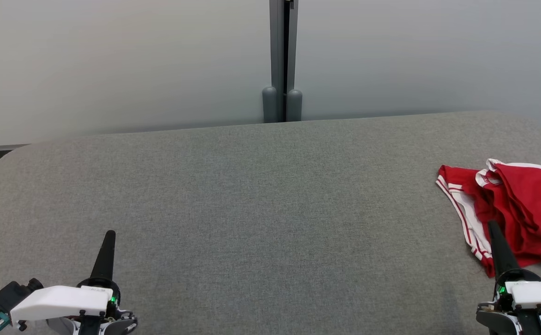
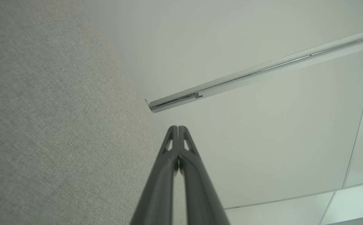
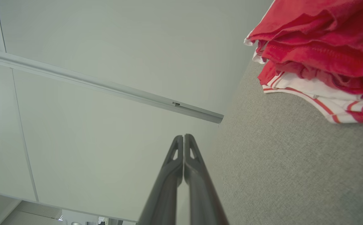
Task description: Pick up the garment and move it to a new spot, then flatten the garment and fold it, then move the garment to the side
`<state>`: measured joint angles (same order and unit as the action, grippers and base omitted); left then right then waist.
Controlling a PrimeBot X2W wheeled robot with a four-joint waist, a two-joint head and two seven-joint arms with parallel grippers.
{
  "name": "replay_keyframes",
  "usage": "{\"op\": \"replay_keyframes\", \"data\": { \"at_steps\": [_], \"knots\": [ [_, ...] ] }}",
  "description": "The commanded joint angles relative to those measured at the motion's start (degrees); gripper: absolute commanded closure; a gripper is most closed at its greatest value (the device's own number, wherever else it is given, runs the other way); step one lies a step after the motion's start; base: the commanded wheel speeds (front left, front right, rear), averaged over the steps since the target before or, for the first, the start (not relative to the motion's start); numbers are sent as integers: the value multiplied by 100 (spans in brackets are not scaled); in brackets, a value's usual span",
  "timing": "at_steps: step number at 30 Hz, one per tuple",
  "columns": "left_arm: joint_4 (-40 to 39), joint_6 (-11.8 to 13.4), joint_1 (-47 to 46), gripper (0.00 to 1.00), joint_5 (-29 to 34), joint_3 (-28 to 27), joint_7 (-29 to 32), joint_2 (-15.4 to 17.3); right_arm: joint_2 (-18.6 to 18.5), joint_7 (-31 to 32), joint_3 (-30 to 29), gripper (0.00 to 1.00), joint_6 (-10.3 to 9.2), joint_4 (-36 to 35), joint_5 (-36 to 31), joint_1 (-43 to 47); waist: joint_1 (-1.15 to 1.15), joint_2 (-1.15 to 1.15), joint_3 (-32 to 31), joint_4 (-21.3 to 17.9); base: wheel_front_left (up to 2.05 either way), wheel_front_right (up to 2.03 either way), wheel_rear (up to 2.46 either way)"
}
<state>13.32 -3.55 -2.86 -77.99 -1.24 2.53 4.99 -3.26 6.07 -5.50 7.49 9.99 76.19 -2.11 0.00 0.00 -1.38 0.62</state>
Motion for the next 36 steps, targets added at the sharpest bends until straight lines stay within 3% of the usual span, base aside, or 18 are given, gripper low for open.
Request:
{"op": "replay_keyframes", "data": {
  "at_steps": [1,36],
  "knots": [
    [-27,-73,-179,100,-119,-68,36,18,-24,26,-38,100,0,1,139,-107,0,0,6,-2,0,0,0],
    [73,-406,-376,100,-1404,-490,360,-164,35,57,-109,100,0,396,1554,-423,0,0,144,-57,0,0,0]
  ]
}}
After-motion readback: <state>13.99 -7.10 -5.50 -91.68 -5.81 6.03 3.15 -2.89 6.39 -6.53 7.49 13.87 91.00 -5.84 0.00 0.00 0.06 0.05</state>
